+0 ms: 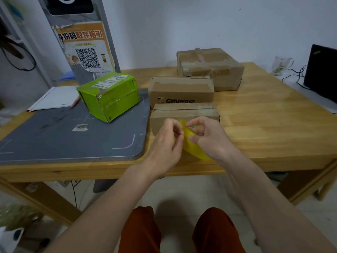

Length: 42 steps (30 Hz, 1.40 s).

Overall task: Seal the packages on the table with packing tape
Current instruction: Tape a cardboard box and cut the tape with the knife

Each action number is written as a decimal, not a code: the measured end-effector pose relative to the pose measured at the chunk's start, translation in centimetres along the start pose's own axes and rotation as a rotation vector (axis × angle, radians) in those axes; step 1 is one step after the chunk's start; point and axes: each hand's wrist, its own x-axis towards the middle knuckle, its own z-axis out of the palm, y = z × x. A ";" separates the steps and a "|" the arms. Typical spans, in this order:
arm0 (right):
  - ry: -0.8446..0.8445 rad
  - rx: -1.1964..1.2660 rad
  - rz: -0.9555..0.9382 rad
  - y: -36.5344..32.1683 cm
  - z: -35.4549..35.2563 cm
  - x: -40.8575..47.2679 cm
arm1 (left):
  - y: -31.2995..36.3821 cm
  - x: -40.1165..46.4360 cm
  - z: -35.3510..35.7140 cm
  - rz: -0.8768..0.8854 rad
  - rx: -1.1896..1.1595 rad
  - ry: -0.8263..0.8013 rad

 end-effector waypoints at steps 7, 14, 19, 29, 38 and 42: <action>0.075 -0.043 -0.030 0.1 0.4 0.2 | 0.4 0.7 0.5 -0.069 0.025 0.235; 0.123 0.031 -0.016 0.2 0.4 0.6 | 0.9 0.3 1.6 0.218 0.361 0.349; -0.043 0.020 -0.201 2.0 -1.1 -1.0 | 1.1 2.5 -0.4 0.023 0.297 0.418; 0.281 0.893 -0.106 2.8 -1.3 -0.2 | 3.2 4.8 -2.1 -0.438 -0.445 0.420; 0.309 1.108 0.038 -1.0 -0.5 1.8 | 4.0 7.1 -3.6 -0.610 -0.942 0.270; 0.419 0.780 -0.039 -1.9 -1.4 3.0 | 2.9 7.0 -4.2 -0.703 -0.859 0.311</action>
